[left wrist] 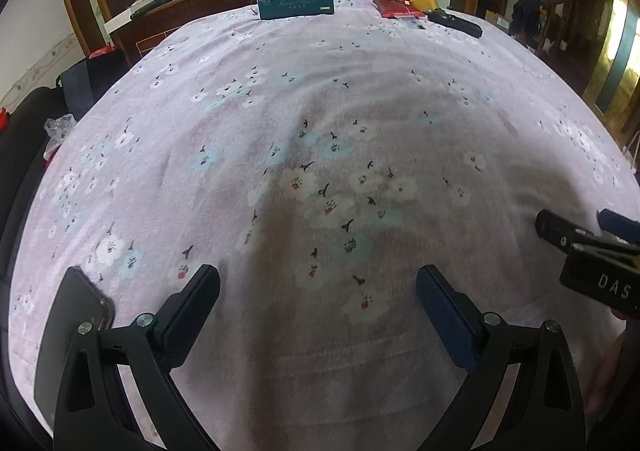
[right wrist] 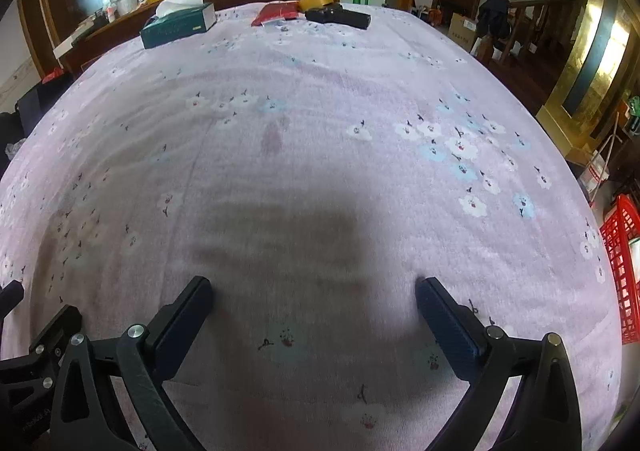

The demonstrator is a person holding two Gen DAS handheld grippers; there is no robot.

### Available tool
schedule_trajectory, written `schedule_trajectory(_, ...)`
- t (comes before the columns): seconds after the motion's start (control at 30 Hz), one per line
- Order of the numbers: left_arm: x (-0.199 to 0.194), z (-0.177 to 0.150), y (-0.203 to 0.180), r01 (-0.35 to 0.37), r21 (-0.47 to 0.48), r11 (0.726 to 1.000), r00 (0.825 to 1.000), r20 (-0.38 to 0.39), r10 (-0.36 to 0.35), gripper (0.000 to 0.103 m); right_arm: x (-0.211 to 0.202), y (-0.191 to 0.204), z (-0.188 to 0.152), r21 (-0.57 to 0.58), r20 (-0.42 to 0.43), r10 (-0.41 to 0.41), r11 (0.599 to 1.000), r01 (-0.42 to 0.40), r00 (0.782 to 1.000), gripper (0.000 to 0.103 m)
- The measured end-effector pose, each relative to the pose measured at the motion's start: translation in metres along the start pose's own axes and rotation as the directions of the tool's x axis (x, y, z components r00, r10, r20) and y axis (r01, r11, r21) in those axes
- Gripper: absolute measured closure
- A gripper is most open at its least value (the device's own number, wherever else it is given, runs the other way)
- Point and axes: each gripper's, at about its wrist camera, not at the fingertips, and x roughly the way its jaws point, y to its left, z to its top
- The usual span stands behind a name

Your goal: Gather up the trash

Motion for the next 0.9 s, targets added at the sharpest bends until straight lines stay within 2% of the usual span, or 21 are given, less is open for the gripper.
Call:
schedule_trajectory(0.13,0.0066,0.0026,0.0096,0.040,-0.055,0.998,0.999,-0.022,-0.041,0.000,0.0007,0.0005,-0.0003,-0.003,0.000,0.000,1.000,0.000,1.000,0.000)
schedule_trajectory(0.9,0.0066,0.0020,0.0089,0.037,-0.051,0.998,0.999,-0.023,-0.038,0.000,0.0015,0.0014,-0.0001,-0.004,0.000,-0.002,1.000,0.002,1.000,0.000)
